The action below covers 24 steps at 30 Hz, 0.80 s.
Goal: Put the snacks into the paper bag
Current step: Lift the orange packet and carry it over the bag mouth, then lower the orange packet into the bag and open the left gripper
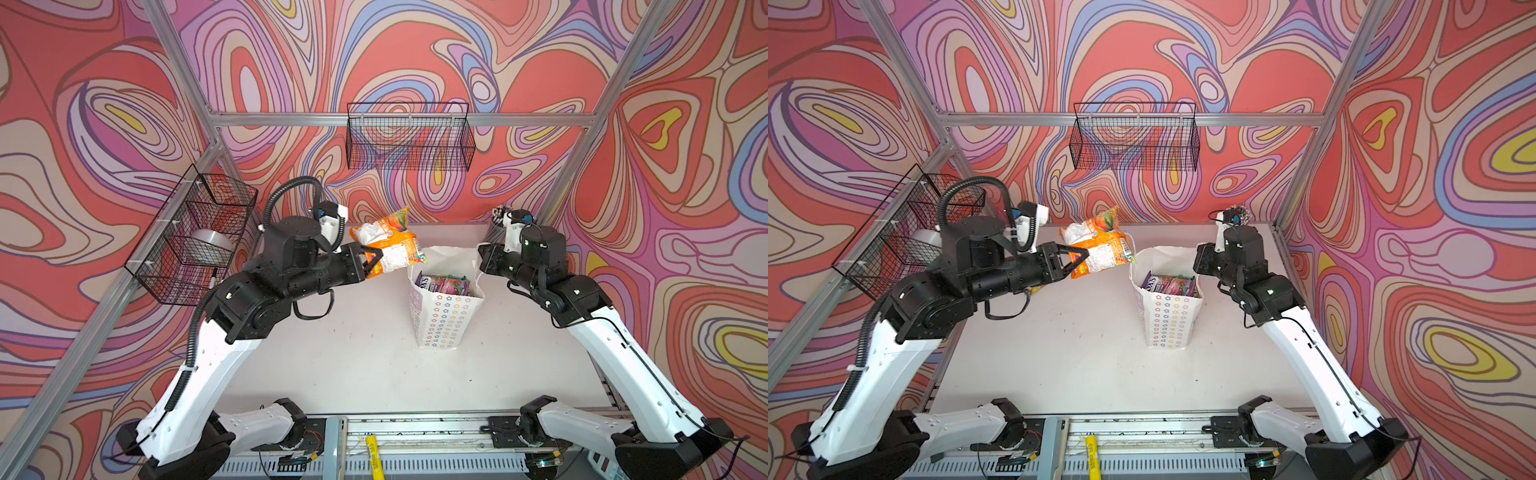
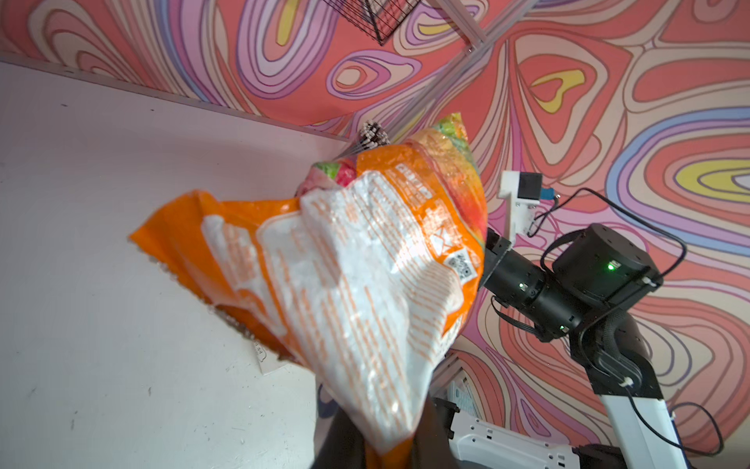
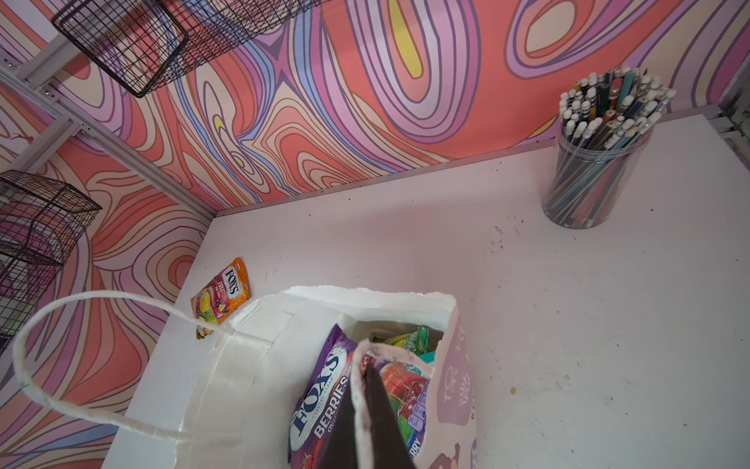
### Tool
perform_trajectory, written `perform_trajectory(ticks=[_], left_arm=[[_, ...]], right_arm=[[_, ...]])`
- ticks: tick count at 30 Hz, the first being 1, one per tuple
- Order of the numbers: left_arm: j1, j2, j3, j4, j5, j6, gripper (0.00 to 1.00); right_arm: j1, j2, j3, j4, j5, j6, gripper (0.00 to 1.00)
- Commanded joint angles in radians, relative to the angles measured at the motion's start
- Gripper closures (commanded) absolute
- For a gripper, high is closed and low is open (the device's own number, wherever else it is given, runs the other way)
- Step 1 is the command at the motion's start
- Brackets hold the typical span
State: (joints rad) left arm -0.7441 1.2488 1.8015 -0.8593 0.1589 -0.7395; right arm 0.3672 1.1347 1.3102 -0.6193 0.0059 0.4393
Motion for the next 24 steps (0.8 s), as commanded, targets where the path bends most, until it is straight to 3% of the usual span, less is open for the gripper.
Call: perform_trajectory(ticks=[1,6,17,24], left_arm=[[-0.097,0.112,0.089,-0.017,-0.097,0.046,0.88],[-0.170,0.267,0.202,-0.050,-0.170,0.091,0.88],[-0.174,0.453,0.230,-0.052,-0.300,0.230,0.88],[-0.175,0.560,0.243,-0.019,-0.252,0.325,0.87]], right_arm=[[-0.003,-0.027,0.003,0.013,-0.025,0.008,1.00],[-0.002,-0.053,0.033,-0.022,-0.023,0.016,1.00],[-0.003,-0.070,0.052,-0.123,-0.013,0.072,1.00],[-0.003,-0.050,0.126,-0.228,0.011,0.100,1.00]])
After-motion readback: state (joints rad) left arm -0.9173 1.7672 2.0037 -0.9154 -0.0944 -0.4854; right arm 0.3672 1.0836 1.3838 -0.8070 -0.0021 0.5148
